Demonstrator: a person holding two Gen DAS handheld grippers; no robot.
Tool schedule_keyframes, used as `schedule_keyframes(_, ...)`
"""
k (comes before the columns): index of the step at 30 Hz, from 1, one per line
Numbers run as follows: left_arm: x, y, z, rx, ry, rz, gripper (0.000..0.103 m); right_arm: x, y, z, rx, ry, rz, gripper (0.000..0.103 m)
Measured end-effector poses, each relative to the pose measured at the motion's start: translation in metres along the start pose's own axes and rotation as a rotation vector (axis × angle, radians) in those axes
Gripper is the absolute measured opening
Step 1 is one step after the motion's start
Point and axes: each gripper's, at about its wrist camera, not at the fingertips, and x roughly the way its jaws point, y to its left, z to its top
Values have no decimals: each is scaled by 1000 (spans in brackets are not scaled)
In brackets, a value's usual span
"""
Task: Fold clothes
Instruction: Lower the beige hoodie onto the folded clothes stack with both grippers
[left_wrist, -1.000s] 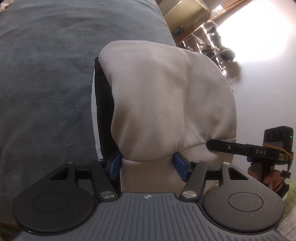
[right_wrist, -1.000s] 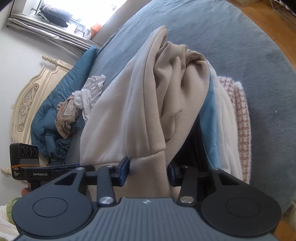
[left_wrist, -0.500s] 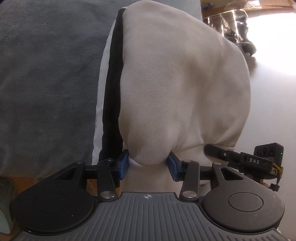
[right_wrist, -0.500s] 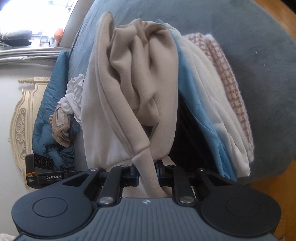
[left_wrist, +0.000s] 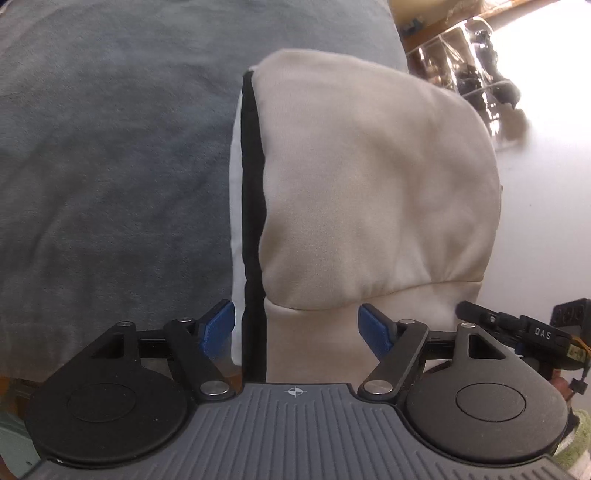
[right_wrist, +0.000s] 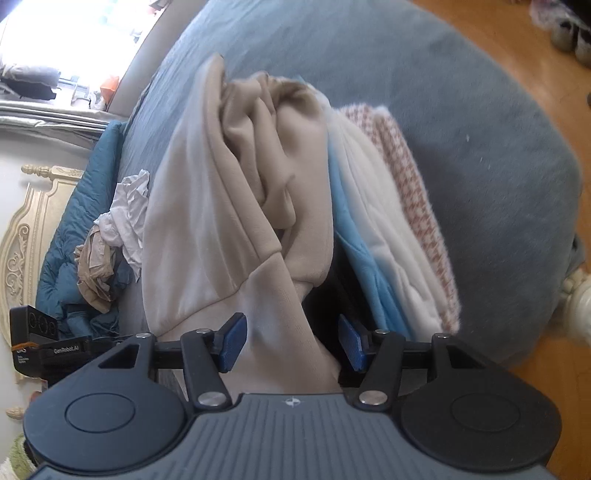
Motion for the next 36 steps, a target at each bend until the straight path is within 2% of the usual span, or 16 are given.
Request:
schedule_keyframes(2,-23,-4,-2,-2,-79,32,74,-23,13,5,-59,-59,-28,59)
schedule_keyframes(5,-53,-27,-3,85,-241,73,74,-49,49,20,-213,-182,-49,55)
schedule_keyframes(6,-53,-36,-1,122,-272,72,74,-53,65,27,-270,-232,-52,52)
schedule_keyframes(9,-34,-60,6,234,-297,54,74,-42,115,50,-424,-368,-47,38)
schedule_keyframes(13,21,-70,10,332,-189,70,73,-1,160,68,-590,-468,-112,28)
schedule_keyframes(15,42,-59,6,318,-137,56,73,30,163,67,-684,-460,-222,28)
schedule_keyframes(16,49,-55,3,325,-128,55,73,48,155,66,-701,-426,-282,28)
schedule_keyframes(18,56,-50,-2,360,-131,51,75,89,120,66,-658,-280,-378,21)
schedule_keyframes(19,59,-48,-5,377,-133,46,75,97,108,65,-625,-244,-401,21)
schedule_keyframes(22,61,-46,-4,389,-108,-11,76,96,94,65,-526,-211,-444,21)
schedule_keyframes(23,62,-46,-4,397,-101,-22,82,88,100,69,-502,-205,-457,21)
schedule_keyframes(26,68,-48,-4,438,-96,-14,93,67,129,72,-531,-234,-456,24)
schedule_keyframes(29,69,-44,-3,439,-94,-37,94,60,163,75,-633,-252,-366,24)
schedule_keyframes(31,70,-41,-3,445,-96,-49,94,79,176,86,-699,-211,-332,24)
schedule_keyframes(34,69,-42,-11,496,-131,-51,95,134,158,105,-713,-127,-397,19)
schedule_keyframes(36,69,-45,-15,539,-149,-48,95,152,141,114,-671,-119,-415,16)
